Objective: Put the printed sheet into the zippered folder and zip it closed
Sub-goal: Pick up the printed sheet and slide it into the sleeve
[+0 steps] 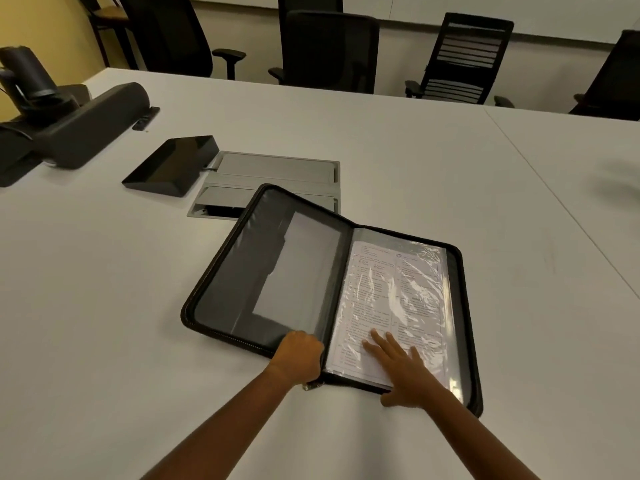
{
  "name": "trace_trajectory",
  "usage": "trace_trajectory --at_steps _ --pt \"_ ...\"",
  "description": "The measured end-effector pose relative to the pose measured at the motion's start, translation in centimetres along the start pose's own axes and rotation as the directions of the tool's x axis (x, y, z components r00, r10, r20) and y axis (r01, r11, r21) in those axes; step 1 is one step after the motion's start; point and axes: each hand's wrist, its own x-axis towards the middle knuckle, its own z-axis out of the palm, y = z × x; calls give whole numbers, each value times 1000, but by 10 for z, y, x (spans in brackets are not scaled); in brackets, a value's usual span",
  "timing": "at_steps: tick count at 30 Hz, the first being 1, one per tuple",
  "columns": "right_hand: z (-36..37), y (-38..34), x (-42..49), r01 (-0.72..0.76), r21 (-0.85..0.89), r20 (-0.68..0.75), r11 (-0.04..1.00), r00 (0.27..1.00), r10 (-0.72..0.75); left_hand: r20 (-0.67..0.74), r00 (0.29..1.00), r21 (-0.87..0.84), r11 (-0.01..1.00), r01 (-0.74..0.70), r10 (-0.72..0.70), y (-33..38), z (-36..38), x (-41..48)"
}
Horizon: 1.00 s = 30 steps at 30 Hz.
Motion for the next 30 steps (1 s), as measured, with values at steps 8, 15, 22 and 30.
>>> trace_trajectory --at_steps 8,15,22,30 --pt "-10 17 5 -133 202 -43 970 989 145 -403 903 -15 988 156 -149 -52 -18 4" --pt "-10 5 24 -279 211 -79 937 950 301 -299 757 -168 813 557 -581 -118 -37 -2" --pt "-7 3 27 -281 204 -92 938 948 304 -111 553 -554 513 656 -826 -133 -35 -15" --pt "-2 -2 26 -276 177 -99 945 950 296 -149 525 -518 519 680 -838 -133 -31 -29"
